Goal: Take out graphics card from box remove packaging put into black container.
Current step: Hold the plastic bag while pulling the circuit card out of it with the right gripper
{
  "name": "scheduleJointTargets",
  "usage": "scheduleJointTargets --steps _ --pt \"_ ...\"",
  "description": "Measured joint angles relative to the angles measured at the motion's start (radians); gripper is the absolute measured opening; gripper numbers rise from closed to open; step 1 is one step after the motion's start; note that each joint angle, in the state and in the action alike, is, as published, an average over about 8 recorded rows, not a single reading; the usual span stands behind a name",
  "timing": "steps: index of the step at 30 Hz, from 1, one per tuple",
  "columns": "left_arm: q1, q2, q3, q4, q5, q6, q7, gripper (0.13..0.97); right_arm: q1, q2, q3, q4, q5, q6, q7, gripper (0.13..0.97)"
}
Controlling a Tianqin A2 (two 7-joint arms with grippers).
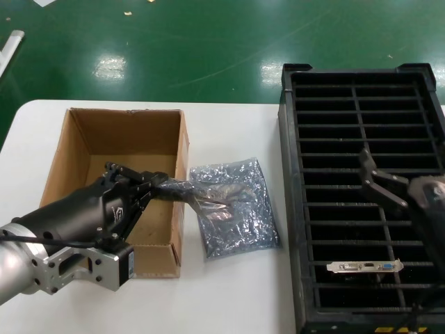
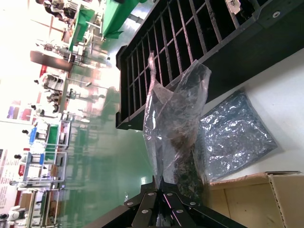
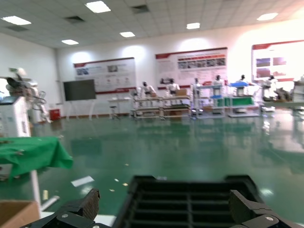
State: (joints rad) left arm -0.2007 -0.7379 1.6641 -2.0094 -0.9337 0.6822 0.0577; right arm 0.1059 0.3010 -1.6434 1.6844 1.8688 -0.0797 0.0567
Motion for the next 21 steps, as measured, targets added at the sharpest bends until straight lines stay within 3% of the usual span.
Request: scheduleJointTargets --steps 5,14,21 --pt "0.000 0.000 0.000 0.000 0.000 0.000 0.000 0.138 0.042 0.057 -0.082 0.018 0.012 0.038 0.029 0.943" --pt "0.000 0.000 0.000 0.000 0.000 0.000 0.000 0.138 0.142 0.167 -0.248 0.012 0.042 0.088 0.038 0.855" --pt "0.000 0.000 0.000 0.000 0.000 0.000 0.000 0.138 0.246 0.274 -0.445 0.013 0.135 0.175 -0.029 0.720"
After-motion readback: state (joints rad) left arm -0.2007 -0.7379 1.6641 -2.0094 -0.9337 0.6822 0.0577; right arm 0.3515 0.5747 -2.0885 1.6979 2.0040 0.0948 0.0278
